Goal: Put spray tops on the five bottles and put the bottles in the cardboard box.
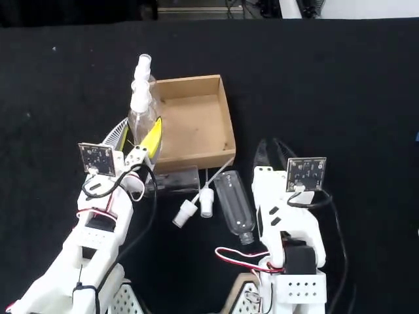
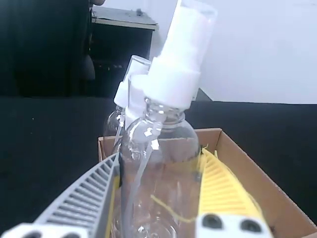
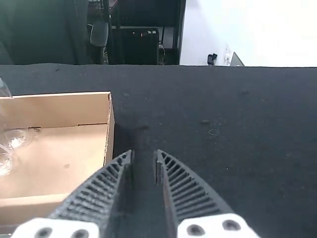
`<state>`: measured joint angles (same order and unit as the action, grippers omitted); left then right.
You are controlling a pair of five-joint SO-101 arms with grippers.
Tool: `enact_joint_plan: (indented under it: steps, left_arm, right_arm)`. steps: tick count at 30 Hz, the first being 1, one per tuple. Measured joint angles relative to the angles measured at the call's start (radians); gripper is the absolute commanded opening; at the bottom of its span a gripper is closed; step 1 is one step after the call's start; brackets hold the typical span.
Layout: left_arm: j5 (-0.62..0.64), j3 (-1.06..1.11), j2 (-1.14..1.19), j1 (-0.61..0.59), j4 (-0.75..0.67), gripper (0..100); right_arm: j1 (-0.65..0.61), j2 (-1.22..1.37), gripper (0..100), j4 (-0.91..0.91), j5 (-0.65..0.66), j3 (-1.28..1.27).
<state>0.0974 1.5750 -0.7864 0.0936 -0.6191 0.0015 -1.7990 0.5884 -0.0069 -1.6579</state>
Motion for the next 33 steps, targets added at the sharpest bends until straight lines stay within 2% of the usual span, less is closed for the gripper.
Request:
enact_joint_plan:
  steps: [10,17,33]
  left_arm:
    - [0.003,0.000,0.101,0.000,-0.015,3]
    - [0.000,0.000,0.198,0.000,-0.155,3]
    - [0.005,0.000,0.282,0.000,-0.170,3]
  right_arm:
    - [0.000,0.000,4.9,0.000,0.000,0.000]
    - [0.000,0.000,4.9,0.000,0.000,0.000]
    - [0.000,0.000,4.9,0.000,0.000,0.000]
